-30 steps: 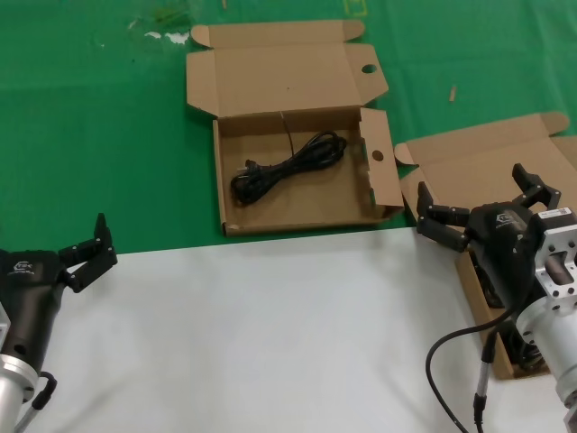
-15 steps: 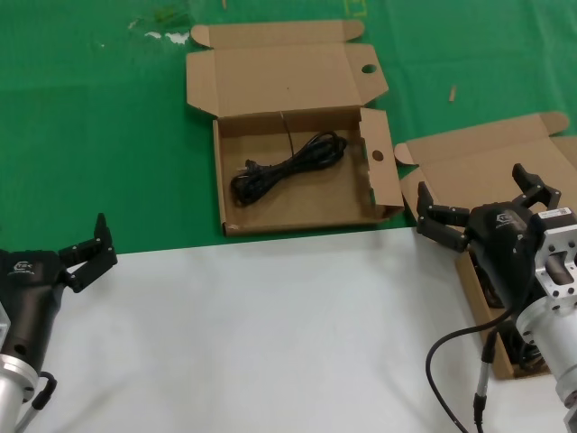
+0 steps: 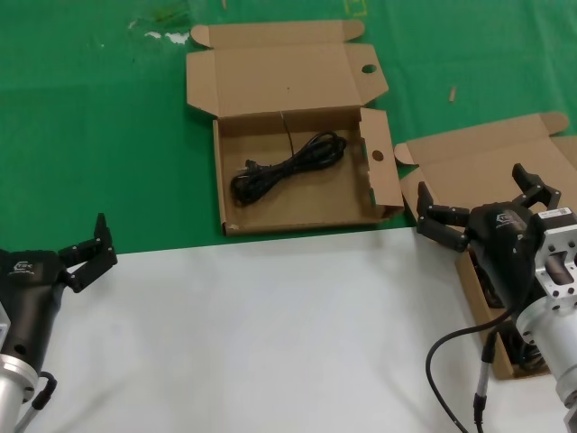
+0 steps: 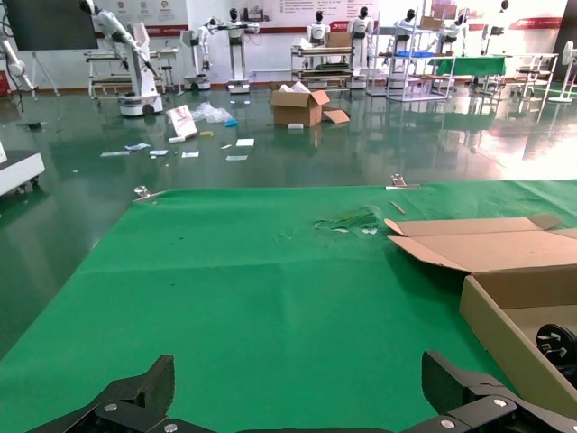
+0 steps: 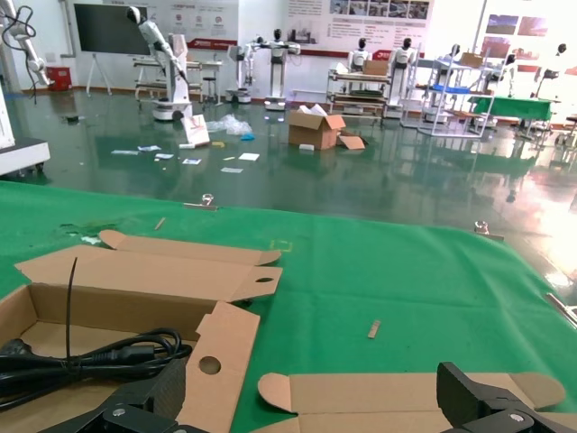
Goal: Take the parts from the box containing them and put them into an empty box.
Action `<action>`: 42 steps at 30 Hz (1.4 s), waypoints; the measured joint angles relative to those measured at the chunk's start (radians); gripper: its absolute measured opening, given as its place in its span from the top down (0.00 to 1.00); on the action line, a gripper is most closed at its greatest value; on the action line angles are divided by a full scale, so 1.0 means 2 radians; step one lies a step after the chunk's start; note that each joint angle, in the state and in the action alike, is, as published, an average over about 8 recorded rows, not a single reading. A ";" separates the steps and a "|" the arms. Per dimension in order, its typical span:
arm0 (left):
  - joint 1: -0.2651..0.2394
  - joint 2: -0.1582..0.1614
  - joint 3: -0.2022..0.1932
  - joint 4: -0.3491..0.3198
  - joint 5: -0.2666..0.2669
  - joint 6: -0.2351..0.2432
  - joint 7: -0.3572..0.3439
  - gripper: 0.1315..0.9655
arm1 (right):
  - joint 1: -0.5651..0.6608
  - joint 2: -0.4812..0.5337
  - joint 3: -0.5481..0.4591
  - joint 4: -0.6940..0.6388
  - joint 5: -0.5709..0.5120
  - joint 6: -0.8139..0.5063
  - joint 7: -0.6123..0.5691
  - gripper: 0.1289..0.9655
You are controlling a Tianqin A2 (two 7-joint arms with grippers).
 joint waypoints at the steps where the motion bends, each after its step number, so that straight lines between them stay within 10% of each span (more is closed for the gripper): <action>1: 0.000 0.000 0.000 0.000 0.000 0.000 0.000 0.00 | 0.000 0.000 0.000 0.000 0.000 0.000 0.000 0.00; 42: 0.000 0.000 0.000 0.000 0.000 0.000 0.000 0.00 | 0.000 0.000 0.000 0.000 0.000 0.000 0.000 0.00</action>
